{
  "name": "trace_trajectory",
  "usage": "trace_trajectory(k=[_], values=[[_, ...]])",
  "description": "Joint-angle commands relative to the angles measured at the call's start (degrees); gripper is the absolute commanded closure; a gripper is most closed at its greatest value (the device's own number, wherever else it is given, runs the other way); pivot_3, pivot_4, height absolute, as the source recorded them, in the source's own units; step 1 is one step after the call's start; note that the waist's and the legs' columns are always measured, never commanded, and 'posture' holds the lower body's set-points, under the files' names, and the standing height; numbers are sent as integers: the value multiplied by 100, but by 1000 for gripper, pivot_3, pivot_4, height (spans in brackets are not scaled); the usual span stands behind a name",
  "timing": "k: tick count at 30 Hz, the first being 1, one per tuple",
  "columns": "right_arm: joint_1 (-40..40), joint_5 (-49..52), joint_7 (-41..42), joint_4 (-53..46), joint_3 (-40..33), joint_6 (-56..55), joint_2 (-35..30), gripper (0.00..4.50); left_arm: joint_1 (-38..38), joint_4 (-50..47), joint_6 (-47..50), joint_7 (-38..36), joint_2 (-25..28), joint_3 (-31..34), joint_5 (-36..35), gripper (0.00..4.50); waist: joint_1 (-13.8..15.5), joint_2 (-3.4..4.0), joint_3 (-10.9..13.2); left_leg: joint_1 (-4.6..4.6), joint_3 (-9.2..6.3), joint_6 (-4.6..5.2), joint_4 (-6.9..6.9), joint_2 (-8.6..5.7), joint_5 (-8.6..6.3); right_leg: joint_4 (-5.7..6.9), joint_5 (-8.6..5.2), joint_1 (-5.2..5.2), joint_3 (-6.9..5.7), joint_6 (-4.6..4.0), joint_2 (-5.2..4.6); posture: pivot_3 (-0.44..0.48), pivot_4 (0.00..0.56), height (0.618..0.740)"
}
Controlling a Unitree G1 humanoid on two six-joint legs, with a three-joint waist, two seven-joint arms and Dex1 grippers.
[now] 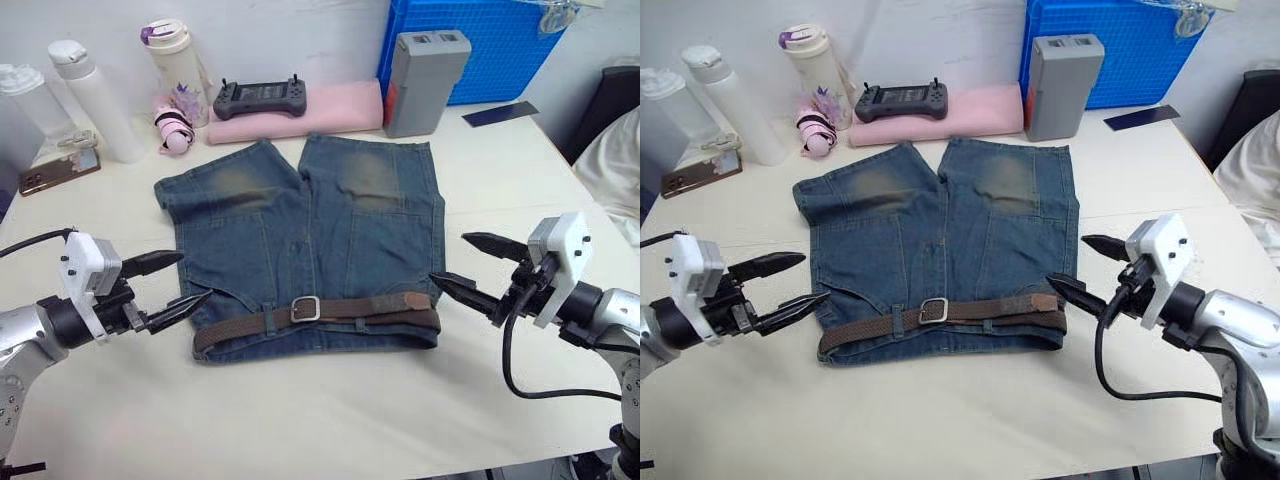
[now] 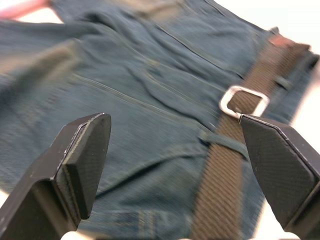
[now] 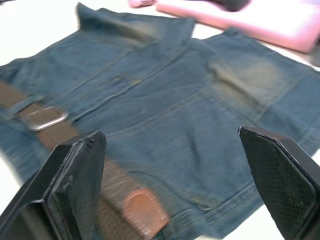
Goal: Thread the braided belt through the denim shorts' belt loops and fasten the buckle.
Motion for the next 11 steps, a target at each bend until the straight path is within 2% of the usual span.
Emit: trace_trajectory(k=[1, 6, 11], values=[[-163, 194, -498, 110, 44, 153, -32, 0, -211, -269, 44, 399, -375, -77, -65, 34, 8, 0, 0, -2, -2, 0, -1, 0, 0, -1, 0, -1, -4, 0, 1, 0, 150, 740], [-94, 261, -664, 129, 181, 147, -154, 0, -265, -379, 91, 535, -549, -180, -25, 34, 3, -1, 0, -83, -26, 4, 64, -38, 0, 45, 3, -77, -25, 6, 3, 0, 150, 740], [-34, 329, -763, 116, 200, 141, -185, 0, -320, -392, 178, 574, -603, -200, -90, 34, 10, -1, 1, -85, -26, 4, 85, -39, 0, 49, 5, -77, -18, 9, 0, 0, 150, 740]])
